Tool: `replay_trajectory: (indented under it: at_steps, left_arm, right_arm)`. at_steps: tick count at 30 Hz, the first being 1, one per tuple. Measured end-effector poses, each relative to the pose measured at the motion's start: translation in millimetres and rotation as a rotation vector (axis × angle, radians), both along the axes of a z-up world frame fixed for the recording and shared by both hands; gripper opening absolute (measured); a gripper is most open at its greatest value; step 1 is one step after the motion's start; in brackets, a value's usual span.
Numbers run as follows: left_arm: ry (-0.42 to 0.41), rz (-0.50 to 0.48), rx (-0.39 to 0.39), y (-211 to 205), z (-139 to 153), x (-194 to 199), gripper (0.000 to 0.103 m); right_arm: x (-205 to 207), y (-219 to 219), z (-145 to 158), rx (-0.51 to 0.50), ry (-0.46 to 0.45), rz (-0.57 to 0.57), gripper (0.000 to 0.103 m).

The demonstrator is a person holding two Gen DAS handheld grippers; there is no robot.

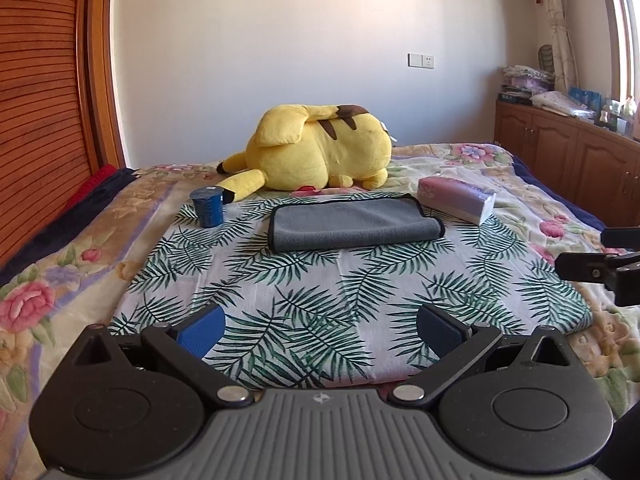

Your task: Fold towel

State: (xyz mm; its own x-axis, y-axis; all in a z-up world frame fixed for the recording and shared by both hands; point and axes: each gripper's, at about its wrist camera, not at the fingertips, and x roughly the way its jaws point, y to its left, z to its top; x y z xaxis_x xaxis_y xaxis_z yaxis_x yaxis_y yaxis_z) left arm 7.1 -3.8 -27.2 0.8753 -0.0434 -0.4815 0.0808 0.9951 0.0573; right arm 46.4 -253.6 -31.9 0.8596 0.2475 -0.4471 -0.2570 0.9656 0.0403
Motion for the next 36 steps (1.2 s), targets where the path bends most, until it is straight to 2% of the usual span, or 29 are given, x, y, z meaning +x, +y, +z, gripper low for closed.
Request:
replay_trajectory:
  at_steps: [7, 24, 36]
  left_arm:
    - [-0.001, 0.009, -0.008, 2, -1, 0, 0.087]
    - [-0.093, 0.029, -0.026, 7, 13, -11, 0.087]
    - [-0.146, 0.033, -0.008, 6, 18, -19, 0.087]
  right_arm:
    - [-1, 1, -2, -0.012, -0.007, -0.009, 0.103]
    - [-8, -8, 3, 0.029, -0.086, -0.043, 0.103]
    - [-13, -11, 7, 0.034, -0.148, -0.058, 0.103]
